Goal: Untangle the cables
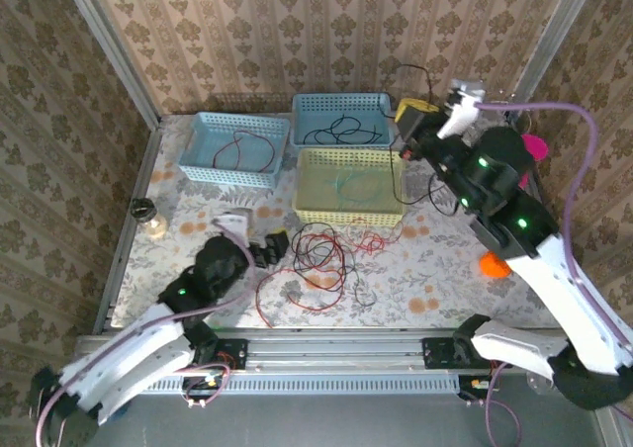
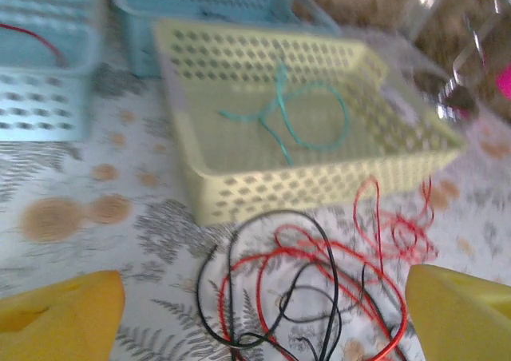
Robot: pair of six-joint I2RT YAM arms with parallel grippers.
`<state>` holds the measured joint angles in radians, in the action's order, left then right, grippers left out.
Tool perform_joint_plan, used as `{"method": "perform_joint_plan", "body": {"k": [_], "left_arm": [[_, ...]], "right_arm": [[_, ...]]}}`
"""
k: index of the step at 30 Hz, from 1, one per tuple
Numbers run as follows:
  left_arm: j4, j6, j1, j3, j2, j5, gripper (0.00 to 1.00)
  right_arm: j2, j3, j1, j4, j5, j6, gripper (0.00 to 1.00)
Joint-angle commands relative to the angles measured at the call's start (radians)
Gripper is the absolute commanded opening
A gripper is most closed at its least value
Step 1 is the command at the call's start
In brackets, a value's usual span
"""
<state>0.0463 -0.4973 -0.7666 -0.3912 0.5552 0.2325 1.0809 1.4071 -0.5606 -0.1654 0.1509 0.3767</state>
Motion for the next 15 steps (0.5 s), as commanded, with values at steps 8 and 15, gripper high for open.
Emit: {"method": "perform_joint_plan", "body": {"k": [8, 15], "left_arm": [[0.579, -0.058, 0.15, -0.191, -0.221, 0.019, 0.93], [0.59, -0.049, 0.185, -0.232, -0.161, -0.027, 0.94]], "right_arm": [[0.444, 0.178, 0.178, 0.159, -0.331, 0.255, 0.0], [0.715, 0.377, 0.24, 0.206, -0.407, 0.285, 0.0]]}}
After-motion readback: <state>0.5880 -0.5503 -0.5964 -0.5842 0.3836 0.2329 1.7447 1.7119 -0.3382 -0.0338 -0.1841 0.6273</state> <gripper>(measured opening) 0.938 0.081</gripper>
